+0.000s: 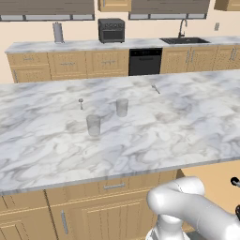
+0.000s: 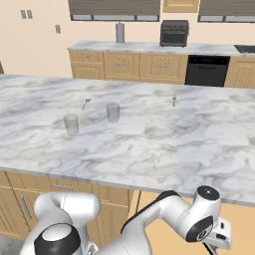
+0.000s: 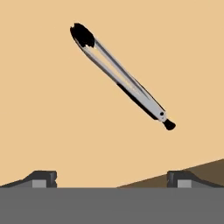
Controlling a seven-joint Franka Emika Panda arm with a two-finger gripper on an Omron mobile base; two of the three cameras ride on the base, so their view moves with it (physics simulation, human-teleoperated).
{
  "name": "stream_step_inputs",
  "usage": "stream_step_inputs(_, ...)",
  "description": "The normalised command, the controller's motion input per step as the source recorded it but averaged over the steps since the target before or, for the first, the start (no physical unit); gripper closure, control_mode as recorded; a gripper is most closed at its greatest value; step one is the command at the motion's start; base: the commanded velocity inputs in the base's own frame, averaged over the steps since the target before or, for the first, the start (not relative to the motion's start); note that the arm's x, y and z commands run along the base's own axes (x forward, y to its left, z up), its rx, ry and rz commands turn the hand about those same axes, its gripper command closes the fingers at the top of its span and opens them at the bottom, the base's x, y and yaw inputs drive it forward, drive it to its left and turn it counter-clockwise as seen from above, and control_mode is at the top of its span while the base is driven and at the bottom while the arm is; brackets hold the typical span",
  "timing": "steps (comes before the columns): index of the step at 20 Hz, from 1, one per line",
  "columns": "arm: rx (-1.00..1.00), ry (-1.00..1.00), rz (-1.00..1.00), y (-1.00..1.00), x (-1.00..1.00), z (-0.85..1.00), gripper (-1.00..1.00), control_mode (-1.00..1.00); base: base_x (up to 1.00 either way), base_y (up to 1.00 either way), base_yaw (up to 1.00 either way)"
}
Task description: Take the tongs from the drawer on the right and place them on the dining counter next to the tray containing the hot dog.
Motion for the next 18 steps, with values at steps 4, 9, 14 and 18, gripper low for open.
stream_step_inputs(4, 0.00, -0.01, 0.19, 0.02, 0.13, 0.00, -1.00, -1.00, 0.00, 0.00, 0.00)
stream_step_inputs(9, 0.00, -0.01, 0.18, 0.01, 0.18, 0.00, -1.00, -1.00, 0.00, 0.00, 0.00)
stream_step_inputs(14, 0.00, 0.00, 0.18, 0.13, 0.01, -0.06, -1.00, -1.00, 0.00, 0.00, 0.00)
stream_step_inputs(18, 0.00, 0.00, 0.18, 0.11, 0.08, -0.10, -1.00, -1.00, 0.00, 0.00, 0.00)
